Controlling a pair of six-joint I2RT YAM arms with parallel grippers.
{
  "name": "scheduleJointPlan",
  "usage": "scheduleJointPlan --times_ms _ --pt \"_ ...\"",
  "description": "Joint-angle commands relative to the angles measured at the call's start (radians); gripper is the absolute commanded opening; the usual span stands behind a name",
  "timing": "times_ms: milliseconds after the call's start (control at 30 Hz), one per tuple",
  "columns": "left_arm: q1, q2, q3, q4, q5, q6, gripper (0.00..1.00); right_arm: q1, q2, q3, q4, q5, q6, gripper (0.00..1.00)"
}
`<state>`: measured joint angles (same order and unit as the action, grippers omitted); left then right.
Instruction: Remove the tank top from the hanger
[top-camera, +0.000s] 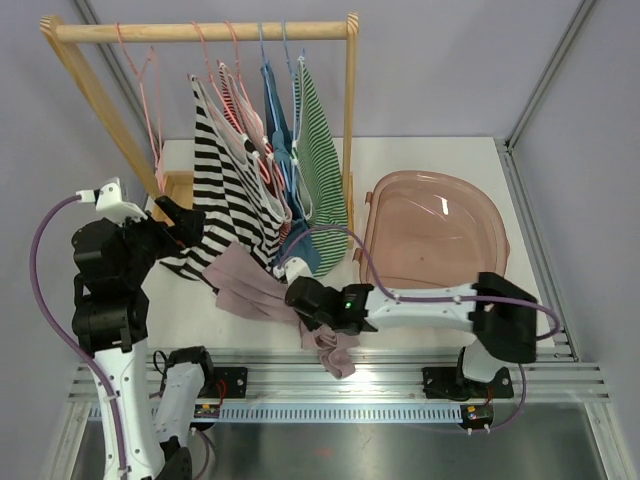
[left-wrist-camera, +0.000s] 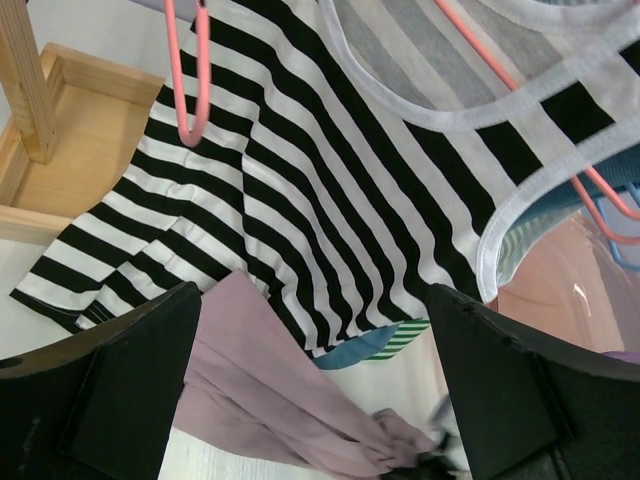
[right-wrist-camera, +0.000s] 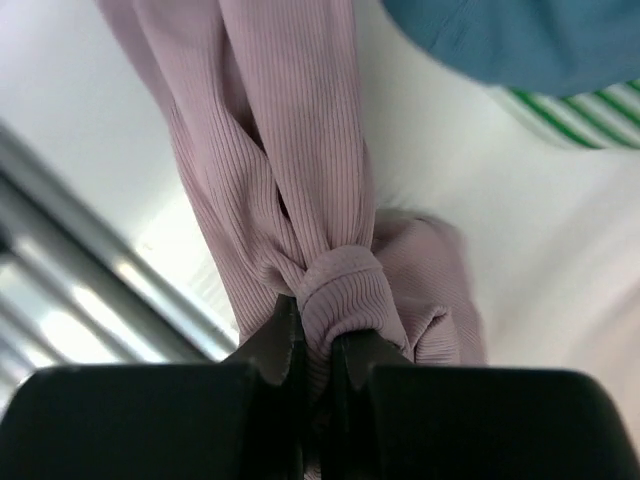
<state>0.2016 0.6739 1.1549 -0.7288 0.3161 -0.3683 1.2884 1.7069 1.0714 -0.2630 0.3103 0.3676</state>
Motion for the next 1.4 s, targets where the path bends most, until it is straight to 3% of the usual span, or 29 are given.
scheduleJointPlan --times_ms 0,133,233,367,633,733,767,867,1133,1200,1233,1267,1300,1367 --pt "-0.051 -0.036 0.031 -0.027 -0.126 0.057 0.99 0.011 -0.245 0.033 -0.03 0.001 -0.038 0.0" --pt "-0.108 -0.048 0.034 -0.047 -0.221 0.068 0.99 0.009 -0.433 0.117 -0.189 0.059 -0.064 0.0" --pt "-0.125 -0.051 0.042 -0.061 -0.216 0.077 0.99 0.011 -0.522 0.188 -0.301 0.145 -0.082 0.0" --pt "-0.133 -0.05 0.075 -0.08 -0.21 0.075 0.99 0.009 -0.613 0.271 -0.404 0.339 -0.098 0.0" --pt "-0.148 -0.042 0.124 -0.015 0.081 0.04 0.99 -0.05 -0.636 0.495 -0.567 0.653 -0.17 0.0" --pt "-0.148 -0.016 0.166 -0.038 0.106 0.028 0.99 -0.283 -0.627 0.46 -0.576 0.557 -0.185 0.0" --pt "-0.148 -0.002 0.205 -0.059 0.107 0.026 0.99 -0.428 -0.629 0.428 -0.552 0.511 -0.196 0.0" --pt "-0.148 0.057 0.313 -0.113 0.101 0.026 0.99 -0.608 -0.616 0.314 -0.475 0.376 -0.174 0.0" --pt "-0.149 0.223 0.517 -0.156 0.084 0.017 0.99 -0.807 -0.517 0.148 -0.346 0.228 -0.139 0.01" --pt "-0.149 0.269 0.545 -0.153 0.084 0.005 0.99 -0.833 -0.498 0.122 -0.331 0.222 -0.134 0.22" --pt "-0.152 0.285 0.552 -0.143 0.084 0.0 0.99 -0.834 -0.497 0.114 -0.325 0.228 -0.134 0.58" --pt "-0.16 0.295 0.56 -0.138 0.081 -0.004 0.99 -0.833 -0.498 0.101 -0.321 0.228 -0.131 0.73" --pt "-0.166 0.318 0.566 -0.133 0.068 -0.009 0.99 -0.834 -0.506 0.099 -0.323 0.231 -0.127 0.98" --pt "-0.195 0.341 0.597 -0.132 0.029 -0.009 0.99 -0.834 -0.518 0.102 -0.338 0.227 -0.125 0.99"
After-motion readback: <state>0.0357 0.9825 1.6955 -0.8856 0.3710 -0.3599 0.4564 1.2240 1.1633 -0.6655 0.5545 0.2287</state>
